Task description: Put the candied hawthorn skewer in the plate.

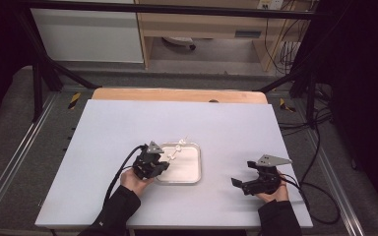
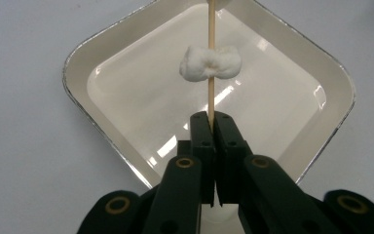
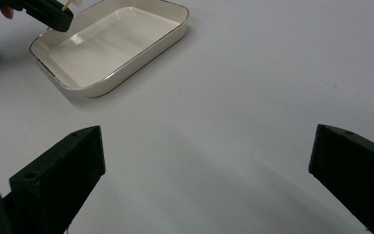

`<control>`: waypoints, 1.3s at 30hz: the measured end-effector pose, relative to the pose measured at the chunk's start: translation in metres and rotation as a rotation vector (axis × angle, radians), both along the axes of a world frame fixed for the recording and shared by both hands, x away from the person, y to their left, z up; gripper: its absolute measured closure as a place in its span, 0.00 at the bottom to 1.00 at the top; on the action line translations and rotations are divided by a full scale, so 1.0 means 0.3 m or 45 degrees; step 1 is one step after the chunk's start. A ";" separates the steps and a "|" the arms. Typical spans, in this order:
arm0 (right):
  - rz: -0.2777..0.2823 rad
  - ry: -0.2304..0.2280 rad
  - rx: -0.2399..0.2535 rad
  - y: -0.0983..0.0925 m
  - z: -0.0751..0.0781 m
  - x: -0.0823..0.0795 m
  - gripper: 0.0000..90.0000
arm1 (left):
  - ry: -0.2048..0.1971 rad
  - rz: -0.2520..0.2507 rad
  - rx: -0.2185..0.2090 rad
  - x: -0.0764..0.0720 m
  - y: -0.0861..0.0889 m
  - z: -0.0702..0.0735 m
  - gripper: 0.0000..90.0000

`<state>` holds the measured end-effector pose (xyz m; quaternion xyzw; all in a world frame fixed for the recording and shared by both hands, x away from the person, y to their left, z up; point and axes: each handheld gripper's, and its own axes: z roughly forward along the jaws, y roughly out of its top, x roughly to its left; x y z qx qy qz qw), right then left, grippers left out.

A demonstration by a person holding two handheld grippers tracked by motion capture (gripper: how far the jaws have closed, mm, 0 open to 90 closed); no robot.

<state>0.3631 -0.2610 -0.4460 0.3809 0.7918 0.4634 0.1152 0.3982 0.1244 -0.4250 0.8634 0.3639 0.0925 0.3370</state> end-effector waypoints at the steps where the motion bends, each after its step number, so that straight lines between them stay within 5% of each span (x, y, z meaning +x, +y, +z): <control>1: 0.001 0.000 0.001 0.000 0.000 0.000 0.01 | 0.006 -0.002 0.017 -0.001 -0.004 -0.002 0.98; 9: 0.004 0.001 0.002 0.001 -0.001 0.002 0.01 | 0.068 -0.003 0.116 0.001 -0.015 -0.010 0.98; 22: 0.007 0.009 0.002 0.006 -0.005 0.001 0.01 | 0.083 0.004 0.131 0.007 -0.018 -0.018 0.97; 28: 0.006 0.008 0.001 0.005 -0.004 0.000 0.01 | 0.020 0.010 0.111 -0.001 -0.004 0.000 0.79; 39: -0.004 0.004 0.000 0.003 -0.001 -0.001 0.01 | -0.086 0.032 0.038 -0.032 0.076 0.048 0.31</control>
